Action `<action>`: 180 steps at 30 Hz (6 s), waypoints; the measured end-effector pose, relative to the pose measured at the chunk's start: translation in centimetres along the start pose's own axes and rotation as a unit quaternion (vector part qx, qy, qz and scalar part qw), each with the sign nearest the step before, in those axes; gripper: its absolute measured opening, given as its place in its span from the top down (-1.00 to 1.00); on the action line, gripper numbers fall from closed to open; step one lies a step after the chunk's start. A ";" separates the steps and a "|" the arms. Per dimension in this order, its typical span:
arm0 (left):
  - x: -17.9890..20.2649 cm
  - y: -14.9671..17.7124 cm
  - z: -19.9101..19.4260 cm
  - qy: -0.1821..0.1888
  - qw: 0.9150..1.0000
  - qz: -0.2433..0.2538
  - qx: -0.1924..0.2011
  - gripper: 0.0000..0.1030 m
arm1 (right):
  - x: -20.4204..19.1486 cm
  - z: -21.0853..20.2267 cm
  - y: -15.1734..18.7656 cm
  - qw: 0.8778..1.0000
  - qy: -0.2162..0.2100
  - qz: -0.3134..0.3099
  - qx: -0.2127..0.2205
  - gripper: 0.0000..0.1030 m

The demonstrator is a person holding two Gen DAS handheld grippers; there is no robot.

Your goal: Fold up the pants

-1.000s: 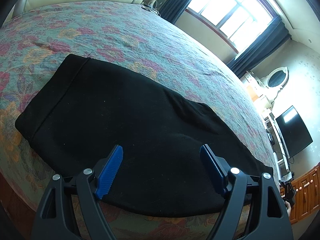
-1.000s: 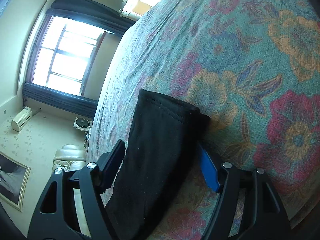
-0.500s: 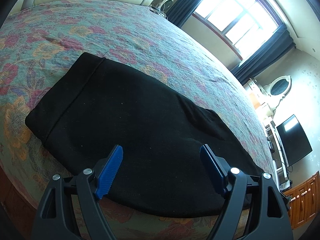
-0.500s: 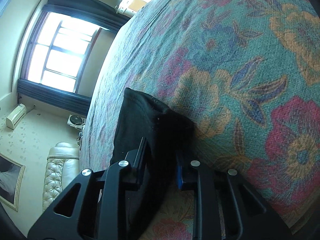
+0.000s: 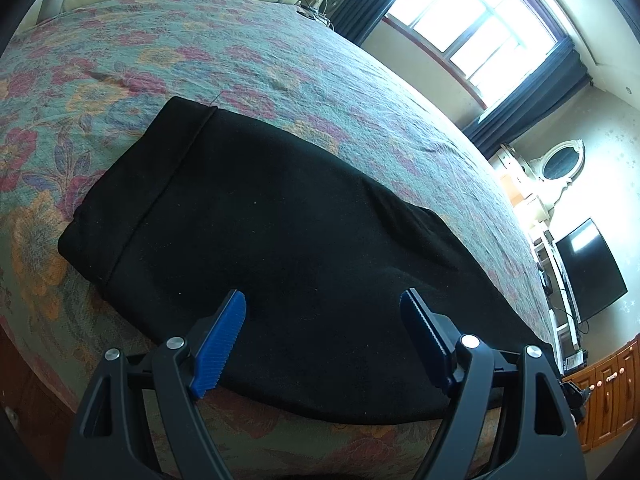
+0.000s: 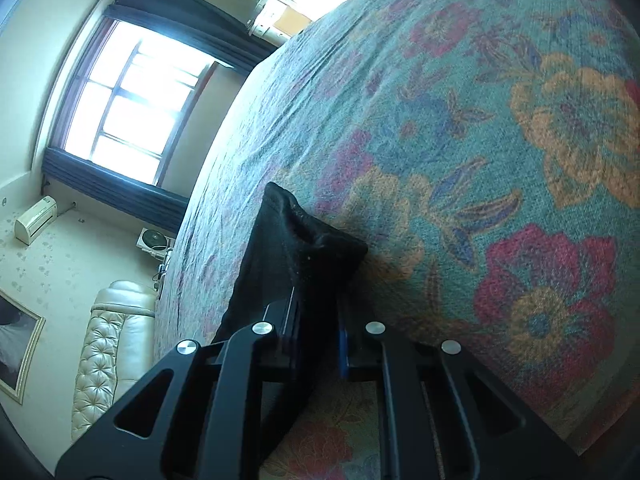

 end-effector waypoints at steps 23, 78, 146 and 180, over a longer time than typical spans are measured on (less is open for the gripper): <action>9.6 -0.6 7.3 0.074 0.988 0.110 -0.074 -0.54 | -5.8 -0.6 0.4 0.991 0.045 -0.123 0.035 0.75; 13.2 1.0 12.8 0.211 0.961 0.024 -0.178 -0.54 | -29.7 0.7 41.1 0.762 -0.120 -0.623 -0.131 0.16; 13.2 4.0 12.9 0.117 0.974 0.017 -0.193 0.29 | -19.8 5.4 18.3 0.916 -0.062 -0.291 -0.271 0.54; -11.3 -7.2 -4.8 0.098 0.987 -0.128 -0.003 -0.54 | -27.9 -1.5 27.0 0.868 -0.114 -0.407 -0.262 -0.02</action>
Point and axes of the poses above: each gripper's, at about its wrist camera, not at the fingertips, and z roughly the way its jaws point, x to its right, y to its underside, the point moved 3 cm from there along z, roughly the way its jaws point, and after that the axes turned 8 degrees about y, right-handed, at the moved point
